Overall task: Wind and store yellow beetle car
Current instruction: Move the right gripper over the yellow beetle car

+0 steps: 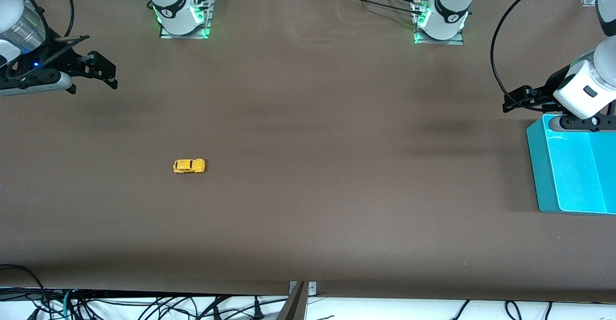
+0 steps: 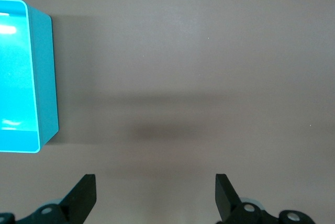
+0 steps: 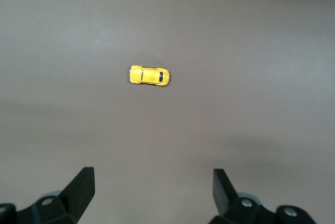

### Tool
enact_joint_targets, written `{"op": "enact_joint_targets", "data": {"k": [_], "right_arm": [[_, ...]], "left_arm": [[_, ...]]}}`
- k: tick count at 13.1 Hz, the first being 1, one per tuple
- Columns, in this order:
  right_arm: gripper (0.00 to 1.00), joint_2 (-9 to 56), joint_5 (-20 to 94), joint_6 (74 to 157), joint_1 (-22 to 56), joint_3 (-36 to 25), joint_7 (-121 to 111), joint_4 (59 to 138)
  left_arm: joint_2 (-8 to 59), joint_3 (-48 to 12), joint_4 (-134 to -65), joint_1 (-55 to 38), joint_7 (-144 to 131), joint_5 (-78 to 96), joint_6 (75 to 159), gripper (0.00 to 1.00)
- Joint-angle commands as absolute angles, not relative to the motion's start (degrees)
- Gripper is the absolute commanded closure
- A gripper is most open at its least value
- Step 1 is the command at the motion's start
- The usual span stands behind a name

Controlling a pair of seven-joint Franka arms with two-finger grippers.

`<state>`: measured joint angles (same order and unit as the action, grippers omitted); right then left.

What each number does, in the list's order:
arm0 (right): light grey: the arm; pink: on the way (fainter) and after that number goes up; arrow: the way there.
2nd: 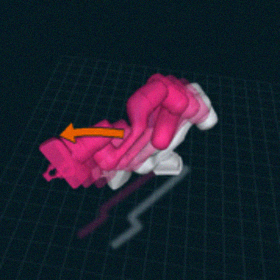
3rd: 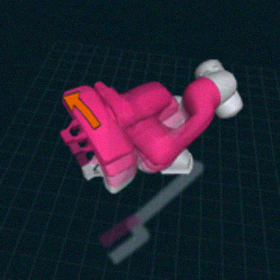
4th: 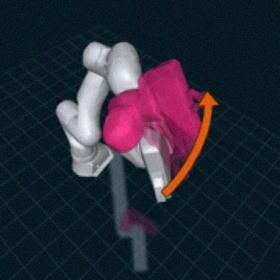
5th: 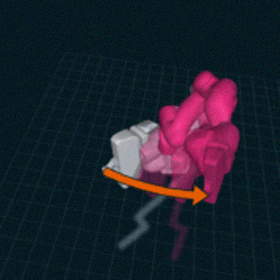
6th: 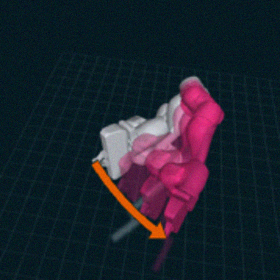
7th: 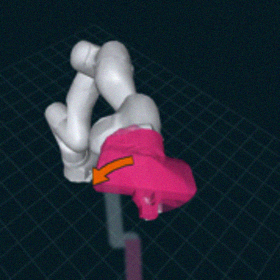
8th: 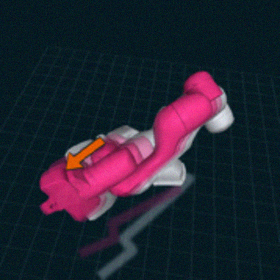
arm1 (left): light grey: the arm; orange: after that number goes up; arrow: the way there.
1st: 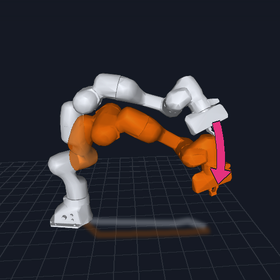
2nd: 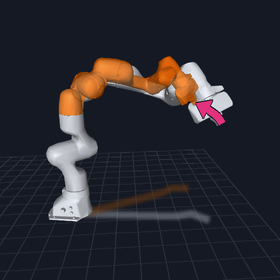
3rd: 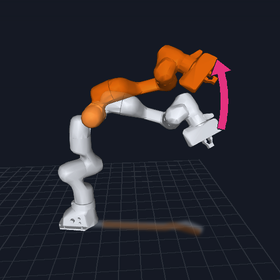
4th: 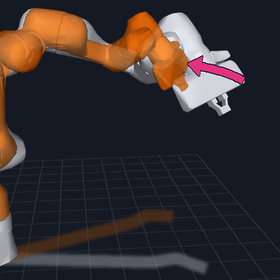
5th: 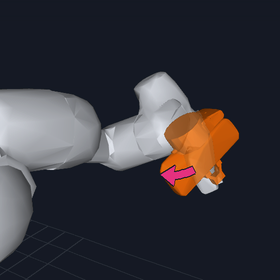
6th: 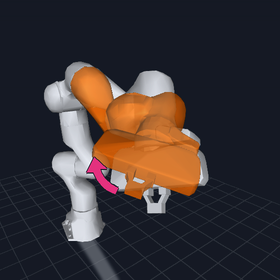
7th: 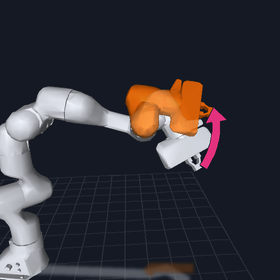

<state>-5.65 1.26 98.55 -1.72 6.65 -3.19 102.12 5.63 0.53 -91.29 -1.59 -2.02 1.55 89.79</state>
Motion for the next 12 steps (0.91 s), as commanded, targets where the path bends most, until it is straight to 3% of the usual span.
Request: {"op": "enact_joint_targets", "data": {"k": [1,8,12], "right_arm": [[0.0,-6.68,0.35,97.91,-1.41,6.68,-2.29,103.35],[0.0,-4.75,0.44,107.56,-1.41,8.7,-12.18,112.04],[0.0,2.97,0.53,112.66,-1.32,8.79,-32.2,113.11]], "left_arm": [[5.8,0.44,-90.44,-1.23,-0.97,1.85,89.65,0.0],[5.8,0.35,-90.44,-1.32,-1.05,1.76,89.65,0.0],[5.8,0.35,-90.44,-1.23,-1.05,1.84,89.65,0.0]]}}
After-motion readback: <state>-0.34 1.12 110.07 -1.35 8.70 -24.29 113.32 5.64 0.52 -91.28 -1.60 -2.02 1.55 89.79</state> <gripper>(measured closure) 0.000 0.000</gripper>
